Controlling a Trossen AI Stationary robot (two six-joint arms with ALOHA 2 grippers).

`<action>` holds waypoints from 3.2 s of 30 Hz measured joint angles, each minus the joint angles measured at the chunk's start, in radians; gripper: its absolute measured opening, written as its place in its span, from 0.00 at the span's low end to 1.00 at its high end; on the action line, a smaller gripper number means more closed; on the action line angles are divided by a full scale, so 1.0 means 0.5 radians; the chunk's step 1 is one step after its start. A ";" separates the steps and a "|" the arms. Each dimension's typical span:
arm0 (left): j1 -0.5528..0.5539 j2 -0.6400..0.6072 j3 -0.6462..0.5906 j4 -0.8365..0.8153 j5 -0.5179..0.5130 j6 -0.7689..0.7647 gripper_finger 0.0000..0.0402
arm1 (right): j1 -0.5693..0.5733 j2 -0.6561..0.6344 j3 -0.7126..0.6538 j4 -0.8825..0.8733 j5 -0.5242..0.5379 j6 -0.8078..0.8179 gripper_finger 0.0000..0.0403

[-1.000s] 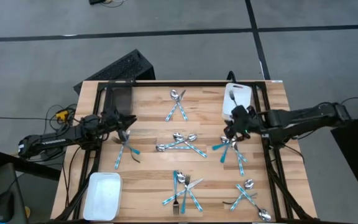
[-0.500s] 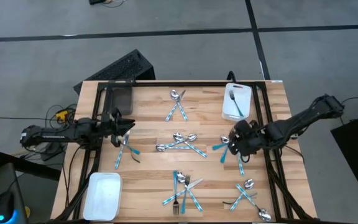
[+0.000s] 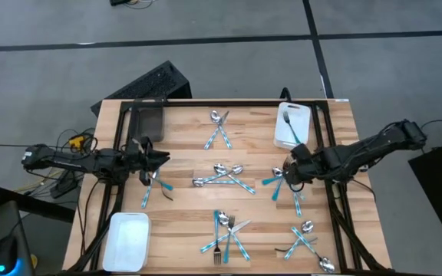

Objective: Sort silverware by color (type)
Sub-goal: Put the light blue spoon into the black bin

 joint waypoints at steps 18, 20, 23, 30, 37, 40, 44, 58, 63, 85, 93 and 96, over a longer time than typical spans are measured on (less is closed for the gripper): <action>-0.188 0.289 0.000 0.043 -0.556 0.038 0.18 | 0.323 0.337 -0.079 0.145 -0.257 -0.017 0.27; -0.188 0.289 0.000 0.011 -0.567 0.090 0.18 | 0.338 0.347 -0.079 0.110 -0.276 -0.022 0.27; -0.188 0.290 0.000 -0.081 -0.686 0.092 0.18 | 0.340 0.331 -0.079 0.039 -0.369 -0.151 0.27; -0.147 0.290 0.000 -0.109 -0.976 0.130 0.18 | 0.266 0.168 -0.078 -0.222 -0.338 -0.106 0.27; -0.043 0.293 0.000 -0.101 -0.966 -0.101 0.18 | 0.239 0.058 -0.206 -0.175 0.000 0.199 0.27; -0.043 0.316 -0.025 -0.130 -0.942 -0.175 0.18 | 0.206 0.043 -0.263 -0.137 0.062 0.191 0.27; -0.043 0.363 -0.027 -0.272 -0.965 -0.325 0.18 | 0.124 0.040 -0.294 -0.113 0.073 0.125 0.27; -0.043 0.429 -0.030 -0.235 -0.991 -0.357 0.18 | 0.015 0.196 -0.294 0.511 -0.152 -0.460 0.27; -0.043 0.429 -0.031 -0.258 -1.011 -0.285 0.18 | 0.093 0.358 -0.294 0.533 -0.210 -0.564 0.27; -0.043 0.429 0.025 -0.159 -1.015 -0.049 0.18 | 0.078 0.548 0.056 0.023 -0.343 -0.994 0.08; -0.043 0.428 0.056 -0.062 -0.888 0.157 0.18 | -0.224 0.548 0.246 -0.204 -0.580 -1.112 0.08; -0.043 0.429 0.056 -0.062 -0.889 0.173 0.18 | -0.325 0.548 0.249 -0.349 -0.669 -1.106 0.08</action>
